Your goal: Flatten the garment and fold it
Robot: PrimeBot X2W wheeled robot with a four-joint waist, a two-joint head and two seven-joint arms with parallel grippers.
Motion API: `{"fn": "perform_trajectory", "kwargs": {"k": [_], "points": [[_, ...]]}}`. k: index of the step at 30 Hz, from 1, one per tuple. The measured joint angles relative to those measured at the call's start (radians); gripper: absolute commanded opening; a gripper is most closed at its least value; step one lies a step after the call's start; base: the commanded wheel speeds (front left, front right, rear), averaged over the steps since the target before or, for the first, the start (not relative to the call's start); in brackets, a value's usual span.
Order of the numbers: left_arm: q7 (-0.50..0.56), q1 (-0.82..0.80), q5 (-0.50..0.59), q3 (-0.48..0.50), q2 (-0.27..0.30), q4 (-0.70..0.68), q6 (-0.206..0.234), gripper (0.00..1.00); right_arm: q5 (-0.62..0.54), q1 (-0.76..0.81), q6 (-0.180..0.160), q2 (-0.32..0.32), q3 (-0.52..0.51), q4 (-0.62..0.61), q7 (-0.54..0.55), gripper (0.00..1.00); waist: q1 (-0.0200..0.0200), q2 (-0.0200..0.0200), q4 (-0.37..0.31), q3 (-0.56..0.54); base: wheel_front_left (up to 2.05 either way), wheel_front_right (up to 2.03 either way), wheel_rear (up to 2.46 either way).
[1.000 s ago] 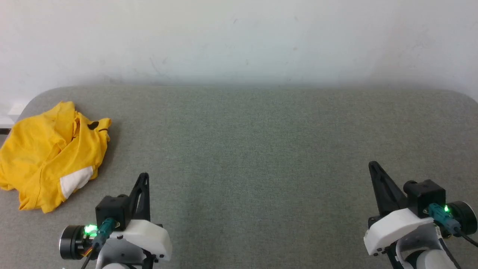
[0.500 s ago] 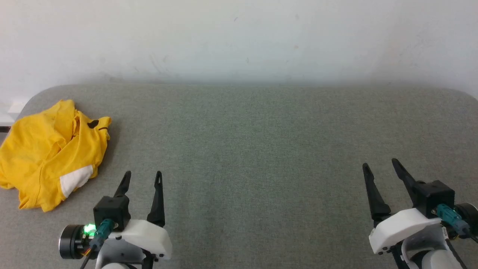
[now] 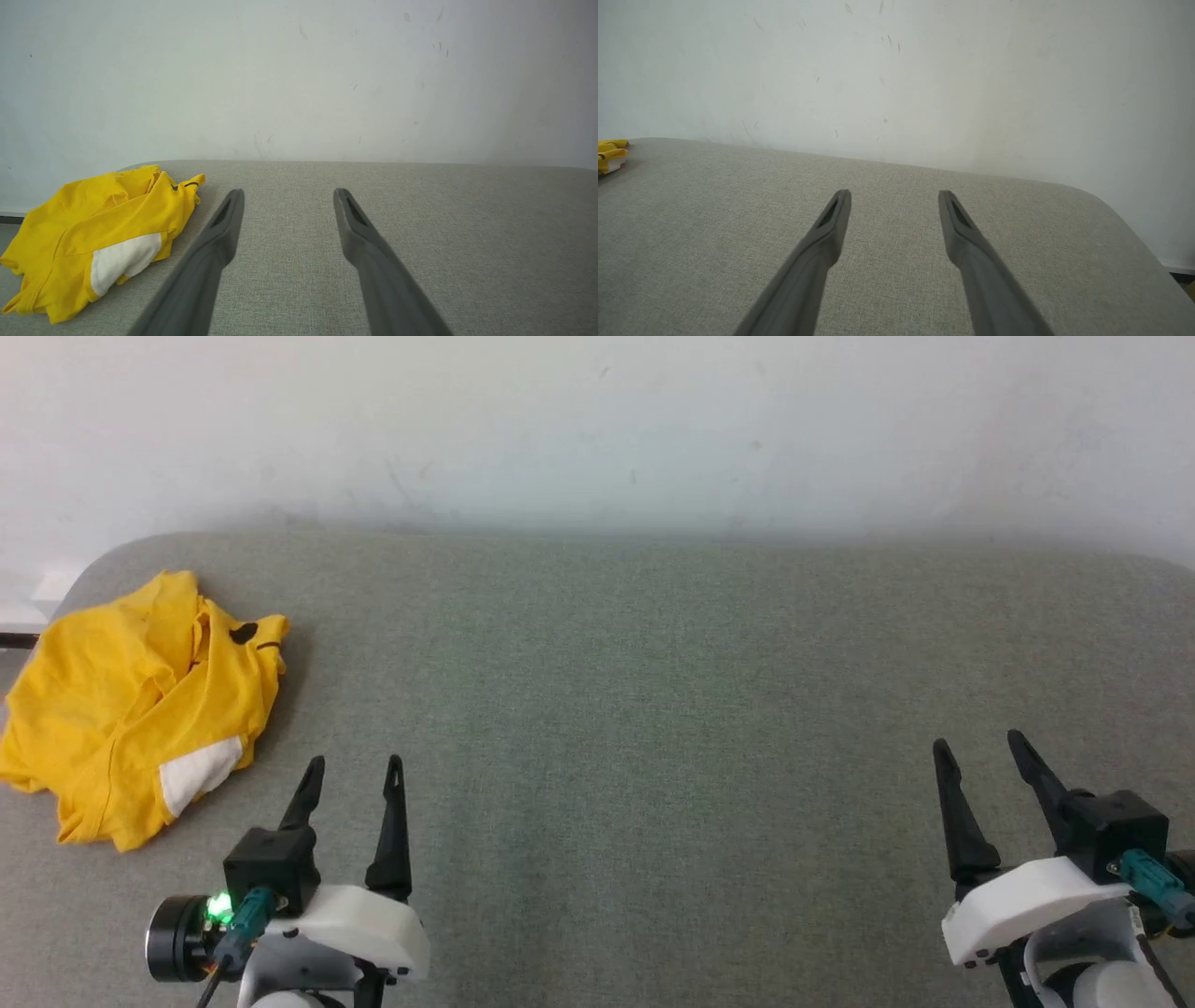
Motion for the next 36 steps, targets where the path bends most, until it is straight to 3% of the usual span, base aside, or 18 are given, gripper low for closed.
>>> {"fn": "perform_trajectory", "kwargs": {"k": [15,36], "points": [[-0.031,0.000,-0.034,-0.015,0.000,-0.008,0.017,1.00,0.005,-0.017,0.000,0.000,-0.010,0.015,-0.030,1.00,0.0000,0.0000,0.057,0.017,0.00,0.00,0.00],[-0.077,0.000,-0.087,-0.035,0.000,-0.022,0.049,1.00,0.004,-0.041,0.000,0.001,0.066,0.054,-0.073,1.00,0.0000,0.0000,0.203,0.035,0.00,0.00,0.00]]}}
